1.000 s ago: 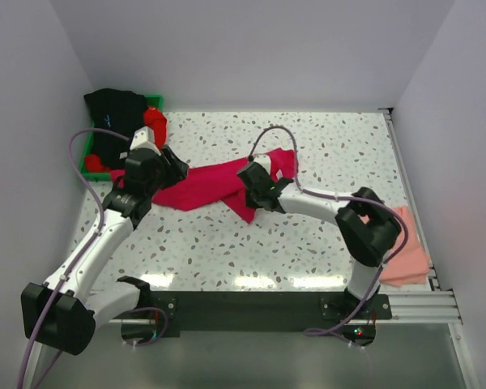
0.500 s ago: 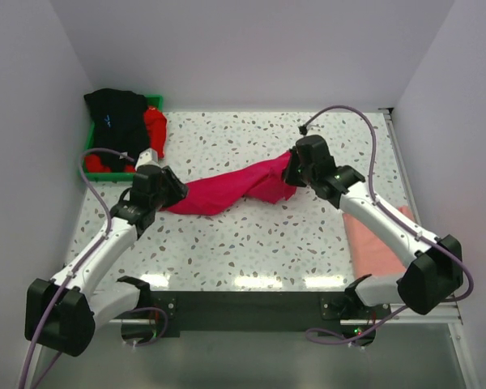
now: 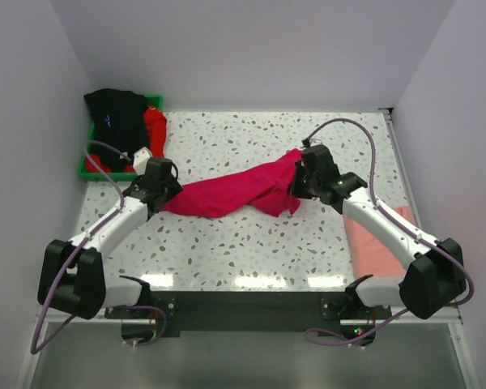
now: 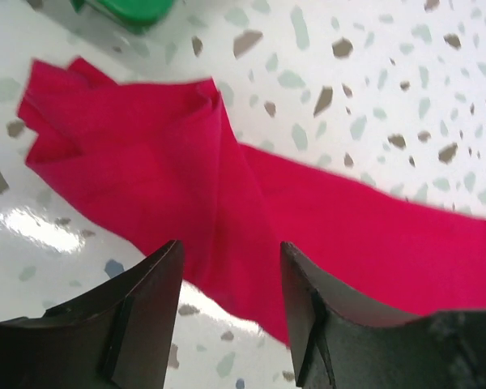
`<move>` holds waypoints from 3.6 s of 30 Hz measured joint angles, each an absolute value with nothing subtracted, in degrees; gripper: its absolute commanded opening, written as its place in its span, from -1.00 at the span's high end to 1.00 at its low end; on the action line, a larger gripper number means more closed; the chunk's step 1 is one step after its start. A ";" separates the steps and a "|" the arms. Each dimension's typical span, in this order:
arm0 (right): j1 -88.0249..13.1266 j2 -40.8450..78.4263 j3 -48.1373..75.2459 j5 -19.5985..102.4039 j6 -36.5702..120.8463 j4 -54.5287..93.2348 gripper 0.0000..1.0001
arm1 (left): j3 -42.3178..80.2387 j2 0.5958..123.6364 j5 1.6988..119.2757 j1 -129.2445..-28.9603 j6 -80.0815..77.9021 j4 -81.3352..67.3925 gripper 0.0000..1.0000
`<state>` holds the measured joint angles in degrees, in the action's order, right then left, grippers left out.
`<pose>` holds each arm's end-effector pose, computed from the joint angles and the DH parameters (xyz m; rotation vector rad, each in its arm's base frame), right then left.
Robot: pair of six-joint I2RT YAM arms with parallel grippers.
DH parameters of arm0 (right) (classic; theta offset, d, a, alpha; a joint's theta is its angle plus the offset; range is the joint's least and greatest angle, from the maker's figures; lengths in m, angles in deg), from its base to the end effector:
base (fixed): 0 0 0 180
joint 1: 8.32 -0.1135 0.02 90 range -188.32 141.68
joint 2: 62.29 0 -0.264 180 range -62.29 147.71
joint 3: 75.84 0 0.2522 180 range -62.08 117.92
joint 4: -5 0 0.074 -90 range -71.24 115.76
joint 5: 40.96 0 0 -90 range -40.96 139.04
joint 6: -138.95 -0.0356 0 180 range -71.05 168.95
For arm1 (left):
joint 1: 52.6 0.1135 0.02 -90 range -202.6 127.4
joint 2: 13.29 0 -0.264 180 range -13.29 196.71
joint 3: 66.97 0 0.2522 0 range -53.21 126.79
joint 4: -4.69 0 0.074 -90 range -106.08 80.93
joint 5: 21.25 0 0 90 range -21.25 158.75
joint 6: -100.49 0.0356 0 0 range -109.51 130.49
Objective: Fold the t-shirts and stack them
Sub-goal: Flatten the tshirt out
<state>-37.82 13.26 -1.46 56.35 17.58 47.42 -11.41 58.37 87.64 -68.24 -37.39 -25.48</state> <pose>0.2507 0.1366 0.2886 0.1029 2.3534 0.3817 0.2474 -0.0573 0.2163 -0.7943 2.1896 -0.1622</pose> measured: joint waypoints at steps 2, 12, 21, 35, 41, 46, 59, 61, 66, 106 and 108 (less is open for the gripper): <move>-37.82 13.26 -2.51 55.31 17.56 47.07 1.00 | -7.58 62.28 91.73 -67.83 -37.56 -26.62 -0.17; -37.82 13.46 -4.80 51.00 17.45 44.38 1.00 | 4.22 77.41 99.03 -66.21 -38.44 -29.59 -0.19; -37.82 13.46 -6.25 49.82 17.05 43.31 1.00 | 6.14 84.57 99.36 -66.21 -40.36 -33.02 0.27; -30.52 9.94 -0.56 49.45 17.18 49.81 1.00 | 6.06 65.67 98.64 -64.53 -37.82 -37.00 1.00; -25.10 2.85 8.22 49.58 17.51 55.51 1.00 | 6.06 50.52 97.72 -63.83 -35.31 -38.90 1.00; -24.44 -1.67 15.22 50.17 17.51 59.88 1.00 | 6.21 39.77 96.26 -63.80 -33.78 -40.73 1.00; -24.14 5.19 30.15 52.75 17.42 60.08 1.00 | 13.20 50.04 89.61 -63.80 -31.81 -35.38 1.00; -23.50 10.53 33.31 52.49 17.40 57.32 1.00 | 17.16 58.50 87.18 -63.65 -31.64 -34.40 1.00; -20.22 28.25 48.57 49.91 16.68 53.28 1.00 | 35.59 76.82 80.54 -62.27 -30.11 -33.13 1.00; -11.20 18.88 -10.42 43.04 14.17 39.42 0.44 | -11.87 68.44 65.35 -56.99 -35.77 -16.06 -0.19; -11.20 18.13 -11.80 42.93 14.23 39.05 0.44 | -11.82 68.79 66.46 -57.01 -36.51 -14.92 -0.08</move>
<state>-11.20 18.13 -11.80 42.93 14.23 39.05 -11.82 68.79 66.46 -57.01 -36.51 -14.92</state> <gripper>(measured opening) 0.277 0.582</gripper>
